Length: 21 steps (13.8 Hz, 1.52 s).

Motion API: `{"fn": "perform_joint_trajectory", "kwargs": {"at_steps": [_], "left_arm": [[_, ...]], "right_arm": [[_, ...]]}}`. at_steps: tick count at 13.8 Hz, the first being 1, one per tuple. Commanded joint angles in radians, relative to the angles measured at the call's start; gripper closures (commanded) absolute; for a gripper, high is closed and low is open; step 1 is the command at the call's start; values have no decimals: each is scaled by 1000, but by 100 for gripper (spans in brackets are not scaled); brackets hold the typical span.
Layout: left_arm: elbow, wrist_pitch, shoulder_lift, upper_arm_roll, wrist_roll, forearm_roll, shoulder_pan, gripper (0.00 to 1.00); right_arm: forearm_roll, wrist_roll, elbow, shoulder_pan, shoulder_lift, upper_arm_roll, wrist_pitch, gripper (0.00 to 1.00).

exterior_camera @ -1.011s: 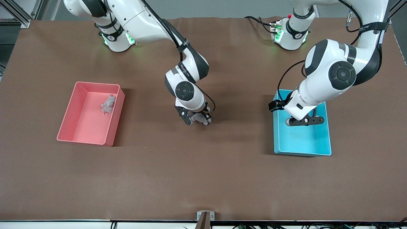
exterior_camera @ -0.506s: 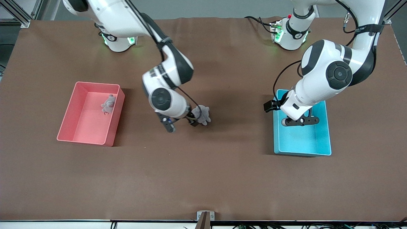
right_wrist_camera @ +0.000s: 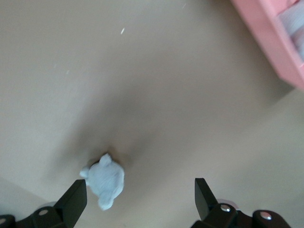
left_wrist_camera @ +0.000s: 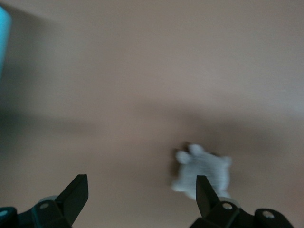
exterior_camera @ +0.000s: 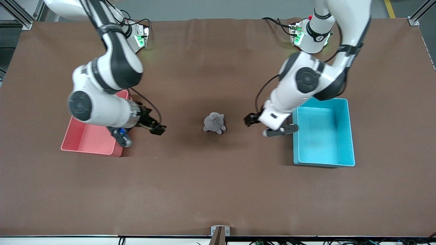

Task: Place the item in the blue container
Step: 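Grasp the plush with the left gripper while the right gripper reaches the pink box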

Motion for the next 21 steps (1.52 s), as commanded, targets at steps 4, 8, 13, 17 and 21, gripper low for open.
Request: {"fn": "perform_joint_trajectory", "kwargs": {"at_steps": [4, 8, 13, 17, 21], "left_arm": [[156, 143, 203, 9, -156, 1, -111, 1], [159, 217, 281, 15, -154, 3, -157, 1], [156, 217, 318, 16, -153, 3, -189, 1], [156, 215, 353, 18, -146, 9, -204, 1], [154, 217, 385, 16, -148, 56, -206, 12]], "right_arm": [[-18, -131, -161, -158, -101, 17, -8, 0], [-49, -168, -239, -234, -130, 17, -9, 0], [-73, -249, -472, -268, -230, 17, 154, 0], [-73, -251, -578, -268, -248, 19, 227, 0], [-73, -280, -586, -303, -241, 17, 237, 0]]}}
